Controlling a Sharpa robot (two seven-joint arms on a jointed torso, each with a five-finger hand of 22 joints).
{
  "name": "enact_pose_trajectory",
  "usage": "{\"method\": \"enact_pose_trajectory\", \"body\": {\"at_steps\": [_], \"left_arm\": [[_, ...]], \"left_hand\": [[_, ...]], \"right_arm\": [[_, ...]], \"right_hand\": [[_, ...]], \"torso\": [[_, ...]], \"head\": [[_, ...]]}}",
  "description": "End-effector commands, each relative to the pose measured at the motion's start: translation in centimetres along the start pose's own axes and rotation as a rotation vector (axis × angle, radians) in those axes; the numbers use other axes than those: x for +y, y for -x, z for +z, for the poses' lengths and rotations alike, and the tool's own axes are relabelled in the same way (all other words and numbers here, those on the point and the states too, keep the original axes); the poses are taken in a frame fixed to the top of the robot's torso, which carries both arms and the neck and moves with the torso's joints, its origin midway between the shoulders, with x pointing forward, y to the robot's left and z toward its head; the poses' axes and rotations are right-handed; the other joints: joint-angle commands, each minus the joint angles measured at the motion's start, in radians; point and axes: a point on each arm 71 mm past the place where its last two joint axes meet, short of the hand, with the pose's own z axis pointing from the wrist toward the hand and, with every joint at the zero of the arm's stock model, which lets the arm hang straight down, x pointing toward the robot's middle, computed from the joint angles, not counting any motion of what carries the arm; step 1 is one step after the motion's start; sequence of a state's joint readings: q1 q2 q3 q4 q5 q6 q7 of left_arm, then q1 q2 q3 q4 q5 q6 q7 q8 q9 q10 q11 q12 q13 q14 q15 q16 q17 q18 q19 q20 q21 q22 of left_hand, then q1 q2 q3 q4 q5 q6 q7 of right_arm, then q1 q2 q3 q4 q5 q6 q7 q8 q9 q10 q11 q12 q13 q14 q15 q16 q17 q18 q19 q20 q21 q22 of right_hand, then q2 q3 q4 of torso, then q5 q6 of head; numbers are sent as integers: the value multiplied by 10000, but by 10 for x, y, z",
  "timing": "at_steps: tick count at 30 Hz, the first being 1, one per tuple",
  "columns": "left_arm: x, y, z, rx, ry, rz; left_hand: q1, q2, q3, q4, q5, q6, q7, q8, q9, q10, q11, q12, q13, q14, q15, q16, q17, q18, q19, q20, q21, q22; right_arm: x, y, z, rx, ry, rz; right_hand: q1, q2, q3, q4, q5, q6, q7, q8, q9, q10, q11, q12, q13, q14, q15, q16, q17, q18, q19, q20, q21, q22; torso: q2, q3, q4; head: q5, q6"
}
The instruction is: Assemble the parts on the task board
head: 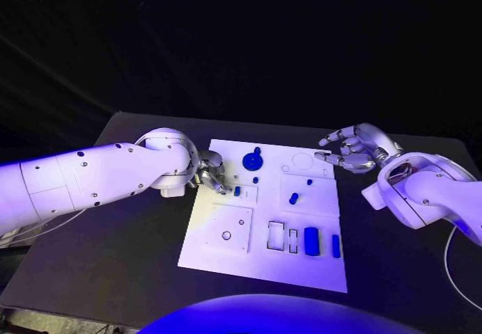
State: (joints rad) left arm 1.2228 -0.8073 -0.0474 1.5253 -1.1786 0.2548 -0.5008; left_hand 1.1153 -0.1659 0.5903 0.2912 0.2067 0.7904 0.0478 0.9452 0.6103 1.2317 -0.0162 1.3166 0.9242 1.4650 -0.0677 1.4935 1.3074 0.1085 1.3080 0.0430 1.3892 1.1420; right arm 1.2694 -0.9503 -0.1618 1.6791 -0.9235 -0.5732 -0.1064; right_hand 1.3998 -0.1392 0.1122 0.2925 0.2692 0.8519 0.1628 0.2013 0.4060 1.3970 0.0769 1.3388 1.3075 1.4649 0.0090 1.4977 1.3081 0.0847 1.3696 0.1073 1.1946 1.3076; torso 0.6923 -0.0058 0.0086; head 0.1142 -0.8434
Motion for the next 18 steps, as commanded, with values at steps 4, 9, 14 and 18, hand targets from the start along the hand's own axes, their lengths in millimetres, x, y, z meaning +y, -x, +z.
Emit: {"method": "enact_pose_trajectory", "body": {"at_steps": [4,9,14,18], "left_arm": [[-2,-4,1,322,-85,36],[-1,-3,1,287,-66,15],[0,-2,2,230,-26,-25],[1,-2,2,199,3,-46]], "left_hand": [[-320,28,-279,9,1,36,50,-97,-8,23,4,-29,-21,620,-50,30,923,-188,14,-25,-30,-23],[-524,39,-499,14,-4,54,55,-122,-16,15,10,-33,-26,620,-46,31,927,-187,12,-22,-39,-30],[-692,77,-683,19,-1,68,57,-143,-23,20,13,-29,-11,620,-44,30,927,-187,16,-21,-43,-27],[-722,83,-718,19,-2,71,57,-146,-24,19,14,-29,-13,621,-44,31,931,-186,14,-20,-46,-32]], "right_arm": [[1,0,0,-30,131,-41],[1,0,0,-33,136,-37],[1,0,-1,-29,135,-31],[1,0,-1,-29,129,-30]], "right_hand": [[-106,-28,54,-7,-23,-30,-14,54,-17,-104,-15,-85,225,528,-75,-77,222,62,-100,-1,-55,29],[-123,-34,51,-7,-24,-37,-13,55,-20,-129,-14,-117,193,515,-75,-97,167,75,-129,-1,-111,-8],[-155,-39,47,-7,-24,-46,-13,59,-25,-171,-14,-171,140,493,-75,-134,78,91,-170,-2,-189,-57],[-155,-39,47,-7,-24,-46,-13,59,-25,-171,-14,-171,140,493,-75,-134,78,91,-170,-2,-189,-57]], "torso": [[-4,-2,3],[-5,-5,2],[-5,-5,-1],[0,-7,0]], "head": [[-7,7],[-7,10],[-6,19],[-3,23]]}}
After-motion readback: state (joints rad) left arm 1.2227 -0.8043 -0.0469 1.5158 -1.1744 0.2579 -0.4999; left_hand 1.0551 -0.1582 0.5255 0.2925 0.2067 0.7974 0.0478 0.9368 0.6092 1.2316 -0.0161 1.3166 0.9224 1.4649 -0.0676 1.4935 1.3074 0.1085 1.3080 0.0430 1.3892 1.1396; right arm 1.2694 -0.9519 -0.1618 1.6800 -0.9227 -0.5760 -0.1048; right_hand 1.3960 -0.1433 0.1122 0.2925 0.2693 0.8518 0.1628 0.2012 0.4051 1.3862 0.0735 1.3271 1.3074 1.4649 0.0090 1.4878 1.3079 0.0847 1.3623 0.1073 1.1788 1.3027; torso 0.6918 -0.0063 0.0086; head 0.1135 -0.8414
